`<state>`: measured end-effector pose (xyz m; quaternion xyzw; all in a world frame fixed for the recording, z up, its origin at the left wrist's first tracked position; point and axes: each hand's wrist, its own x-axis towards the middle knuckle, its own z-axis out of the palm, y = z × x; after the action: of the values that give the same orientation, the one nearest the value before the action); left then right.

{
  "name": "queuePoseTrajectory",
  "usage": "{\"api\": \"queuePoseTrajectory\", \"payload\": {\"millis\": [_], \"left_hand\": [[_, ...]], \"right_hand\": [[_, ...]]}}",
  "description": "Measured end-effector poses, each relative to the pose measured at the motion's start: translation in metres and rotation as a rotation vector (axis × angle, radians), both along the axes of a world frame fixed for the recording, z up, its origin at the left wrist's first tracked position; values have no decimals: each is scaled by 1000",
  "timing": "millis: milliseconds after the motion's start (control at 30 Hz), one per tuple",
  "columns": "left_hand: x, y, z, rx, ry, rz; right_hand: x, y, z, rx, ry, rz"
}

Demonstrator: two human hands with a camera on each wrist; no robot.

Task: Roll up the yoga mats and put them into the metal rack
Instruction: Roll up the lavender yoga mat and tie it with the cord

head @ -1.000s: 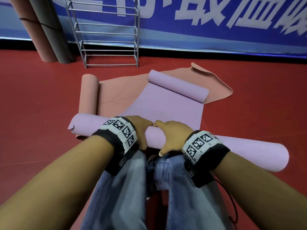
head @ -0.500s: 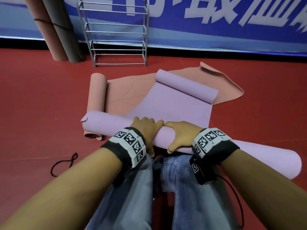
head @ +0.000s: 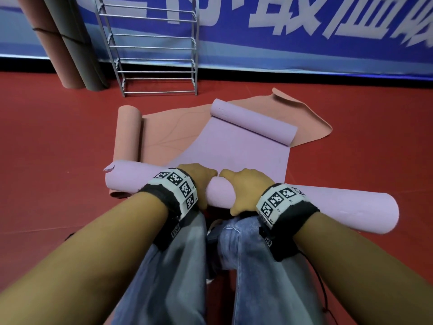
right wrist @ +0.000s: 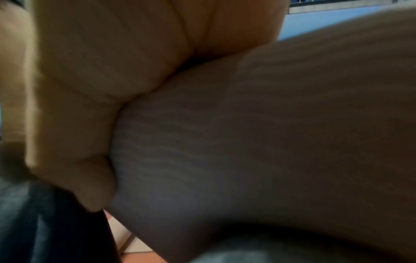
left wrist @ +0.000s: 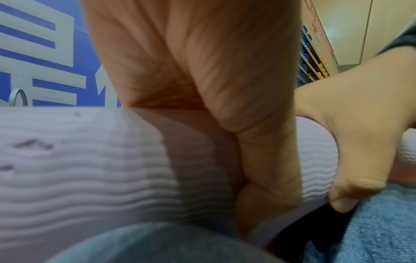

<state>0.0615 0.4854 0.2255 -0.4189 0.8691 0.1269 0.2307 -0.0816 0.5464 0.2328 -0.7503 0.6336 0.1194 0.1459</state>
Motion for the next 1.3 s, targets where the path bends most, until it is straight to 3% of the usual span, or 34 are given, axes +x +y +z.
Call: {"api": "queuePoseTrajectory", "payload": {"millis": [200,300,367,400,433,467,533,667,1000,1167,1300], "left_hand": [[-1,6,38,46,-30,-93],[-20,35,42,-82,-375,-182],[-16,46,44,-10,-595,-321],[-13,42,47,-97,-593,-385],[-14,34,49,-115,-460,-396],[-8,22,55,-42,-166,-272],[7,21,63,190,102,-123],[12,29,30,-23,-22,-107],[14,29,14,-31,34,-1],[16,13,13,122,105,62],[16,6,14,199,96,76]], "right_hand": [[-5,9,16,1,-129,1],[-10,15,32,79,-258,-6],[-15,19,42,131,-340,-19],[-17,20,44,142,-362,-27],[-20,20,45,144,-367,-36],[-21,20,44,143,-355,-44],[-20,20,33,167,-331,-64],[-17,17,10,230,-346,-109],[-13,13,7,279,-313,-115],[0,12,14,118,-109,-16],[5,16,5,84,-116,-31]]}}
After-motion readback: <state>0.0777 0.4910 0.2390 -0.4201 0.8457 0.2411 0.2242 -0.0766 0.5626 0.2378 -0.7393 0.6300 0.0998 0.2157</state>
